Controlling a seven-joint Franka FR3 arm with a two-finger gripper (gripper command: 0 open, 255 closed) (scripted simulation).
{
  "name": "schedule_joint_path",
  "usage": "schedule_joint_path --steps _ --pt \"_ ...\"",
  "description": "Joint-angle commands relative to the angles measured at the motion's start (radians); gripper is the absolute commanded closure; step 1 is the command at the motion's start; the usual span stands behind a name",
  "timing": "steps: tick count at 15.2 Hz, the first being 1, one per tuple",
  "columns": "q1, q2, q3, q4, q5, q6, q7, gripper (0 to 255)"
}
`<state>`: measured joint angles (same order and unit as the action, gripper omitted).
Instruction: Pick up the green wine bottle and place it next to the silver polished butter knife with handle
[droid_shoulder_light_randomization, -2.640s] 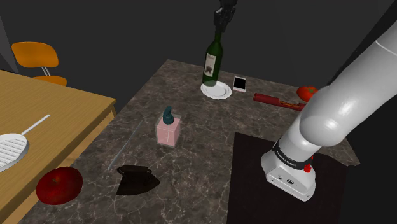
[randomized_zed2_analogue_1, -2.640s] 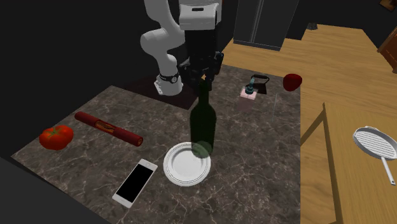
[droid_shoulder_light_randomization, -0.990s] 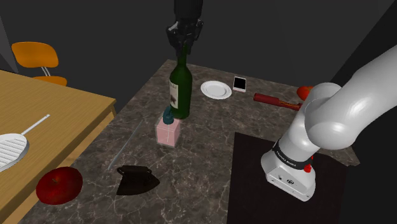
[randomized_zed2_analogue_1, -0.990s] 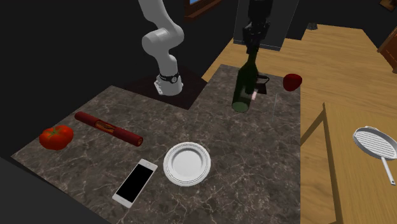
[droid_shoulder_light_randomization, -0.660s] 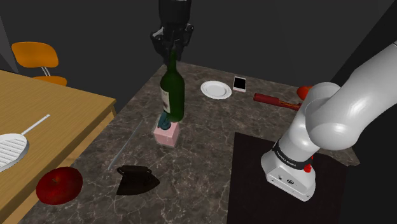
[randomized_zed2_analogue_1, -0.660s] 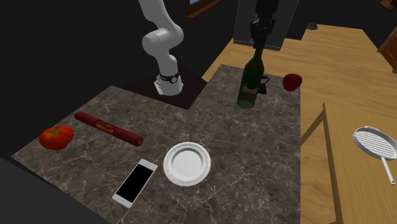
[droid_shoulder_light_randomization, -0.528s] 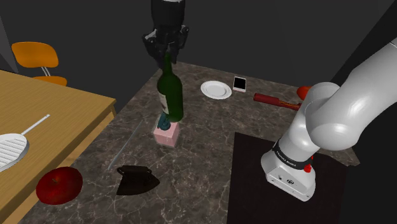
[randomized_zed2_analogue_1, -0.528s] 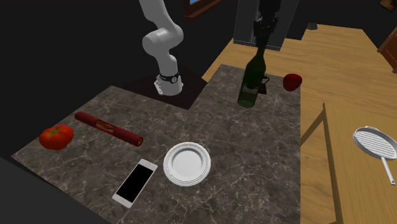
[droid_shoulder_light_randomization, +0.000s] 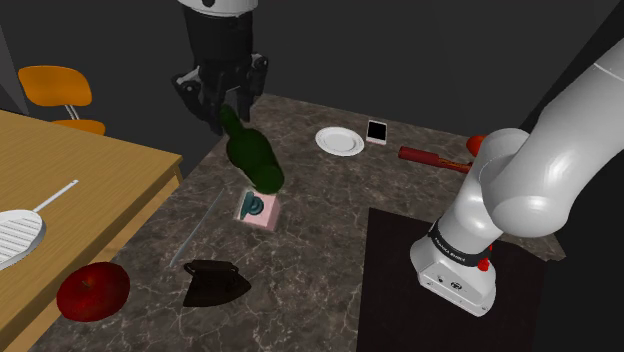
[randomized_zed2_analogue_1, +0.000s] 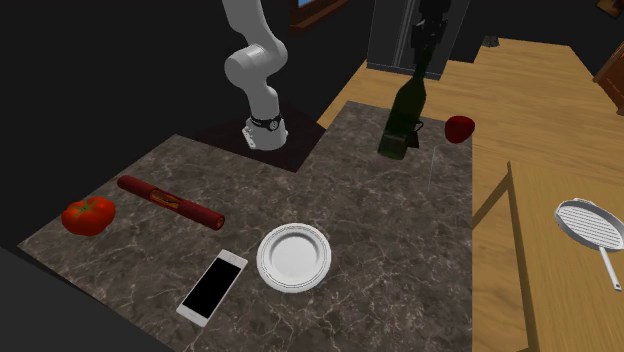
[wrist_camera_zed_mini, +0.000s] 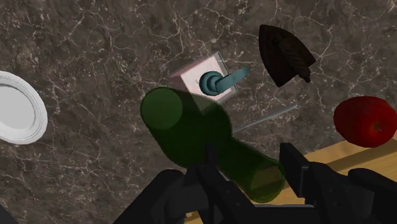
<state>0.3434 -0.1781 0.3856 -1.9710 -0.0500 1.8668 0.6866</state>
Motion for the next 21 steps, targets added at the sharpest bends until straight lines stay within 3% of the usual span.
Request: schedule_joint_path --steps 1,13,21 --pt "0.002 0.009 0.005 -0.014 -0.001 0.021 0.009 255" --pt "0.004 0.035 0.012 -0.148 -0.016 0.179 0.032 255" --pt "0.003 0.035 0.012 -0.148 -0.015 0.179 0.032 255"
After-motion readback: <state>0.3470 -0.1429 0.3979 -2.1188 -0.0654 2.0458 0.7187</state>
